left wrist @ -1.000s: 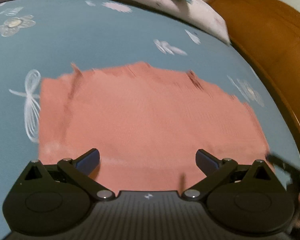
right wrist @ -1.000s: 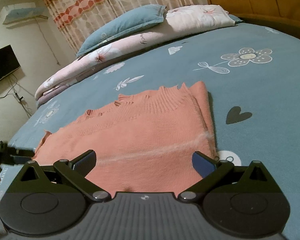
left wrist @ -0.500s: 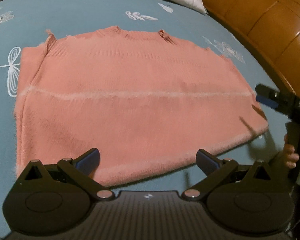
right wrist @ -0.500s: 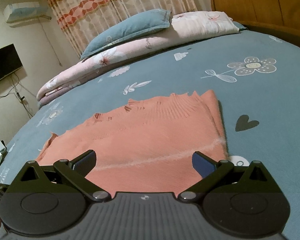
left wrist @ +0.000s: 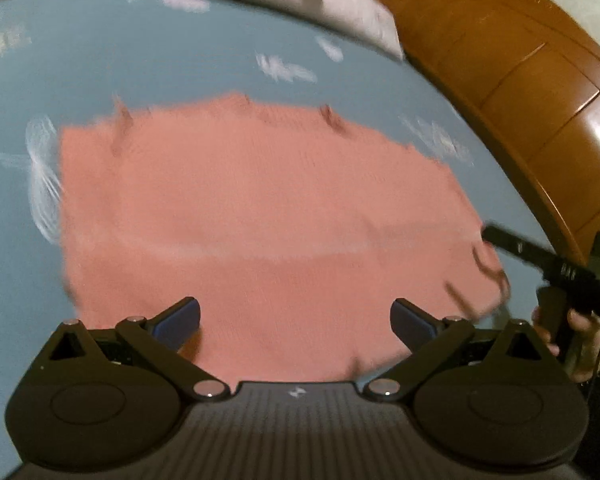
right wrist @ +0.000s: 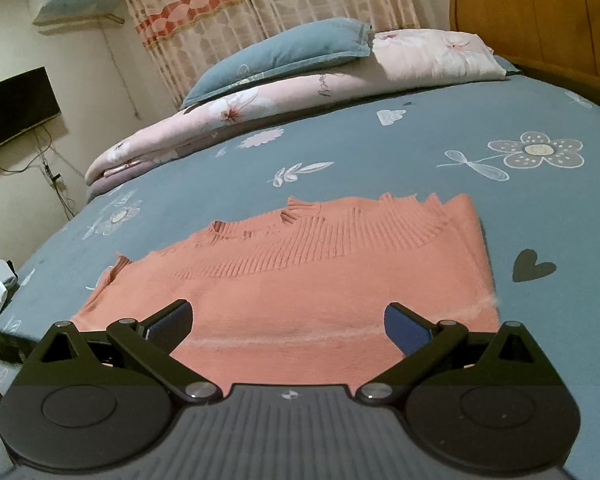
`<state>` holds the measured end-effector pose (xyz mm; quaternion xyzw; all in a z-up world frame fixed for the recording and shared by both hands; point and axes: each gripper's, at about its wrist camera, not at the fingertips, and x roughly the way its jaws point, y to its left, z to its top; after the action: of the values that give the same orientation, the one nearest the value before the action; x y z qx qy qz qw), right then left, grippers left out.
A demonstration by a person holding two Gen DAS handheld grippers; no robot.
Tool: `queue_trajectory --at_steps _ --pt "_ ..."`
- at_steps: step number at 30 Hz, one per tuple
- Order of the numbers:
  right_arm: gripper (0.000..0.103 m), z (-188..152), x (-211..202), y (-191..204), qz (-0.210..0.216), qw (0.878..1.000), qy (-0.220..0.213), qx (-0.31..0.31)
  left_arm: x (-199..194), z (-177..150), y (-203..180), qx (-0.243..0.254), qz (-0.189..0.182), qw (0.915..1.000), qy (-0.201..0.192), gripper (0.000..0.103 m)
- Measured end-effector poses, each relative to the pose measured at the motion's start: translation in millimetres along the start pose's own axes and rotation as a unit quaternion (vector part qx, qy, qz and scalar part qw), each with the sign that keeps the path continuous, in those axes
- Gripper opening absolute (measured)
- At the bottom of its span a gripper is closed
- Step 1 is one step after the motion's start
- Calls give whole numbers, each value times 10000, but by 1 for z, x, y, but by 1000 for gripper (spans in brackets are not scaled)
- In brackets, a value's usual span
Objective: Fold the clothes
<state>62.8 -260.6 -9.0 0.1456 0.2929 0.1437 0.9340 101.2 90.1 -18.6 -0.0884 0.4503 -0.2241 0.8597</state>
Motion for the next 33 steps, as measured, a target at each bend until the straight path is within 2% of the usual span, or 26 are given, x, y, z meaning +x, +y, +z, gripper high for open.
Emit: queue_trajectory --at_steps 1,3,4,6,10,14,19,23,29,33 --pt "103 1 2 1 -14 10000 -4 2 -7 7 5 106 178 9997 -106 98" --pt "103 0 6 3 -27 10000 22 -40 -18 21 15 310 564 9975 -282 86" --pt "103 0 8 4 -30 10000 38 -70 -21 26 21 381 650 9967 -313 77" --pt "103 -1 11 7 -57 9999 63 -139 -25 36 36 336 621 9966 -419 74" --pt "103 -4 16 9 -168 9996 122 -204 -20 46 85 -492 539 9957 -579 73" --pt "103 -6 21 7 -214 9994 222 -128 -5 40 128 -1351 244 9892 -518 73" --pt "103 -9 24 9 -257 9991 291 -196 15 30 164 -2134 -459 9745 -525 73" --pt "103 -9 26 9 -252 9989 334 -198 28 37 175 -2280 -712 9692 -598 73" --pt "103 -10 29 9 -238 9988 390 -186 52 66 179 -2246 -810 9687 -678 73" --pt "103 -9 30 9 -254 9986 433 -188 63 73 184 -2400 -1021 9628 -703 73"
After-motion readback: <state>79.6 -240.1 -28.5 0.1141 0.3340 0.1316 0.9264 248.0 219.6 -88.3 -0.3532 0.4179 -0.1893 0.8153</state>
